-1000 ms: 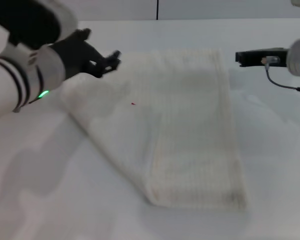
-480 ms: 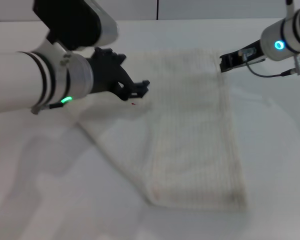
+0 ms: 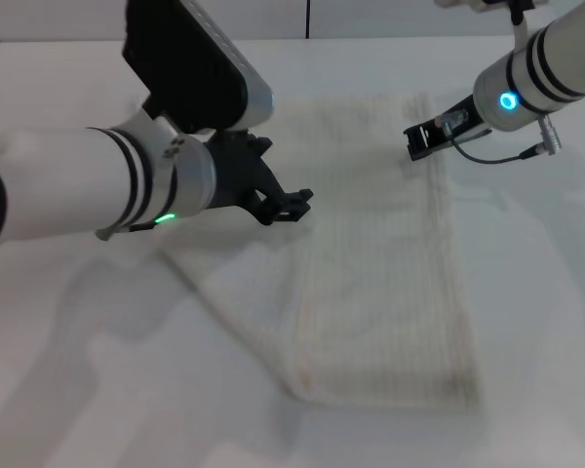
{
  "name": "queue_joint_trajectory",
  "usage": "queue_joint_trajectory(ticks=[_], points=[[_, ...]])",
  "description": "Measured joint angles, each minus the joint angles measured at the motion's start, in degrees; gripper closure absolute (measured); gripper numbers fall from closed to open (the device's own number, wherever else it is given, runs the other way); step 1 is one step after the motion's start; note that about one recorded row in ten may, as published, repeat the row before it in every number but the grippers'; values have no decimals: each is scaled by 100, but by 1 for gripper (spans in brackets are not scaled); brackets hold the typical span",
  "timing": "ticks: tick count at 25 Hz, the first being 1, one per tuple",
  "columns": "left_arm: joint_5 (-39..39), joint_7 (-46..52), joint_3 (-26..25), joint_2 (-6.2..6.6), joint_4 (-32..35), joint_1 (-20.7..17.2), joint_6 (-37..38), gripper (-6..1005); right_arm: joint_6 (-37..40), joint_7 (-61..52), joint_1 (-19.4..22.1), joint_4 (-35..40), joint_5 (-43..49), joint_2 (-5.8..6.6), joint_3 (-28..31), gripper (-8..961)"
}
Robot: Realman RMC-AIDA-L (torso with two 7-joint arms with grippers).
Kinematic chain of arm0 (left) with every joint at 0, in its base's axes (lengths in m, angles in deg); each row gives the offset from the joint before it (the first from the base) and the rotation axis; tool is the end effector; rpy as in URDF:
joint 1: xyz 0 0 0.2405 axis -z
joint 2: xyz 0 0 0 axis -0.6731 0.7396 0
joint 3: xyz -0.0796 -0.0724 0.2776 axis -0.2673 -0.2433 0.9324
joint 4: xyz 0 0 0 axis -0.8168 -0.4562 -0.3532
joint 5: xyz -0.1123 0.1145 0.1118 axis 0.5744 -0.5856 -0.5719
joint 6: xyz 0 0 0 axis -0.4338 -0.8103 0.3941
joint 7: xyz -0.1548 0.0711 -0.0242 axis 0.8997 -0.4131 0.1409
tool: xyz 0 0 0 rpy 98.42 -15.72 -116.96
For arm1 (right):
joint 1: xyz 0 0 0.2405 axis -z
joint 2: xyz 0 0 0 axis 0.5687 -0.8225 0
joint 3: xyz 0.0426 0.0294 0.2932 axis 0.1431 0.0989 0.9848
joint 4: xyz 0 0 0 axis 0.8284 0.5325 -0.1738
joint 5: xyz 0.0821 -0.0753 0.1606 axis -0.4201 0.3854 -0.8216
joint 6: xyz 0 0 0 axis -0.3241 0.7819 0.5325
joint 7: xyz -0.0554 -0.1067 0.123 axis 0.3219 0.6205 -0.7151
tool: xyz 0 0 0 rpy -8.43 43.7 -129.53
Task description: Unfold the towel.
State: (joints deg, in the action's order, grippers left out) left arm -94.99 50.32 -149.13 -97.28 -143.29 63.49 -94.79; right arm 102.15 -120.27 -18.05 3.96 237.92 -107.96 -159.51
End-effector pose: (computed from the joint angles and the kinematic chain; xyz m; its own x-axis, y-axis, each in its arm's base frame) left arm -0.1827 0.3576 -0.1023 0.9673 0.2531 0.0190 0.2168 -0.7850 -0.5803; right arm 0.2345 0.4695 -0.0783 0.5293 -0.8370 -0.1391 -0.7385 -0.3737 -0.5613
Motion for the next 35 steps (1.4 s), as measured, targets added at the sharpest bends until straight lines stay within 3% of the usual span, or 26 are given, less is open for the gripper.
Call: queue_joint_trajectory(ticks=[14,23,35], points=[[33,30,372,-20,606,309,522,321,-246,86,-140,-506,72,-5,-12,951],[363,54,445,-41,1461,768,750,331,-219,107,-150,-515,83,-15,-5,950],[485,63,553,-37,2071,1093,847,344,-194,146,-167,-516,83,-15,-5,949]])
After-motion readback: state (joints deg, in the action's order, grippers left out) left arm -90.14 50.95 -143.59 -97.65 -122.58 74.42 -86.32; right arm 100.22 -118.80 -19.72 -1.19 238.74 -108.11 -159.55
